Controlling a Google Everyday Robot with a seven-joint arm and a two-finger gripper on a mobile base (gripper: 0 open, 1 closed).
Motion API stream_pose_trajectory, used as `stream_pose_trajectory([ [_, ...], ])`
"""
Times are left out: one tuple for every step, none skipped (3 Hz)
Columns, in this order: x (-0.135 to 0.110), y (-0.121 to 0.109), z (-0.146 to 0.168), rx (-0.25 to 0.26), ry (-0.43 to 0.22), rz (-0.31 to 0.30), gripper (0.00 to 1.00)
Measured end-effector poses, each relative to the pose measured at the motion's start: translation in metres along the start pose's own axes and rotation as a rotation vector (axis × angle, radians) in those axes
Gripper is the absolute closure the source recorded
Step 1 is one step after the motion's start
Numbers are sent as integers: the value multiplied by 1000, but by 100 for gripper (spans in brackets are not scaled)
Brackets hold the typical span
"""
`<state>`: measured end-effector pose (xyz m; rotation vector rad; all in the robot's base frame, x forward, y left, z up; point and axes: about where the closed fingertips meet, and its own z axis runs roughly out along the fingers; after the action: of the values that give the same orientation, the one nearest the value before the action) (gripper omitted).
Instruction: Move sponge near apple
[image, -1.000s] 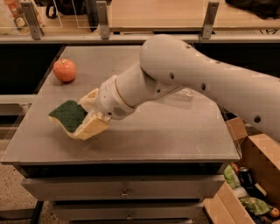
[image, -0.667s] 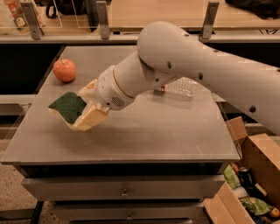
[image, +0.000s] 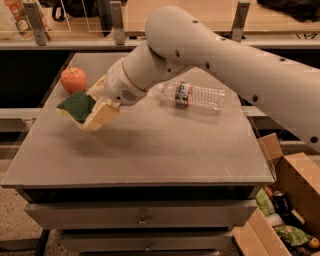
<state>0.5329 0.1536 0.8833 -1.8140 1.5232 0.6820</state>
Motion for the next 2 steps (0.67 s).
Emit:
stream_pose_trajectory([
  [5, -19, 8, -11, 2, 3, 100],
  [15, -43, 29, -33, 5, 11, 100],
])
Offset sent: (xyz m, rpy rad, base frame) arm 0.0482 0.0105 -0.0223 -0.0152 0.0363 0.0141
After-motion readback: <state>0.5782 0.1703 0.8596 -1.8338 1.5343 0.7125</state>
